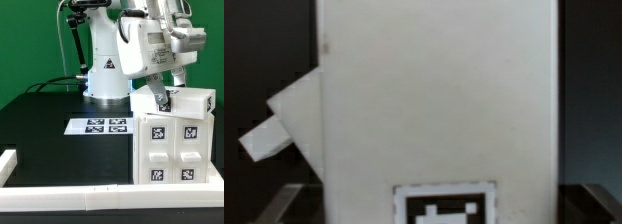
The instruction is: Assemble cabinet
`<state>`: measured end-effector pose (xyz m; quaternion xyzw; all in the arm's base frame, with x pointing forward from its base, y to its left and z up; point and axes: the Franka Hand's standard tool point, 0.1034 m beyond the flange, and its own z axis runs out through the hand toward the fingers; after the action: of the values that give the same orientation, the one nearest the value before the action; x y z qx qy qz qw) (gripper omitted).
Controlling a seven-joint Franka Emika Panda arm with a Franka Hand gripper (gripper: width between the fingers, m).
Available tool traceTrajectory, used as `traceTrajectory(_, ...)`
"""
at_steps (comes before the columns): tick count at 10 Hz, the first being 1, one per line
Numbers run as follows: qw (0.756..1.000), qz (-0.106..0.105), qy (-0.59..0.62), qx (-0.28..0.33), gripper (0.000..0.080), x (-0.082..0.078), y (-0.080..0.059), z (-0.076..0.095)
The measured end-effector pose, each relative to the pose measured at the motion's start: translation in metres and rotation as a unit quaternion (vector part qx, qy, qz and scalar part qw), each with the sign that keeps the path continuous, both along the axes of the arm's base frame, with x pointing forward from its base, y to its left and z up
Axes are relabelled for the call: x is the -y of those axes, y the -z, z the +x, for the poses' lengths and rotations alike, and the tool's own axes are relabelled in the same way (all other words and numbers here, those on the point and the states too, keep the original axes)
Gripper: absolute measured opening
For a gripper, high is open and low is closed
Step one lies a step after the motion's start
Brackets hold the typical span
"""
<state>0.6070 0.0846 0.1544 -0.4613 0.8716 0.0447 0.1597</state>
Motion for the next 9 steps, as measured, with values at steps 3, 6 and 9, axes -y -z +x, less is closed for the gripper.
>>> traceTrajectory(3, 1.0, 0.014, 0.009, 0.002, 0.0645, -0.005, 0.0, 0.0)
traceTrajectory(6, 1.0, 0.018, -0.01, 0.016, 0.0793, -0.005, -0.011, -0.003)
traceTrajectory(9, 0.999, 0.035, 0.004, 0.033, 0.0798, -0.005, -0.025, 0.001)
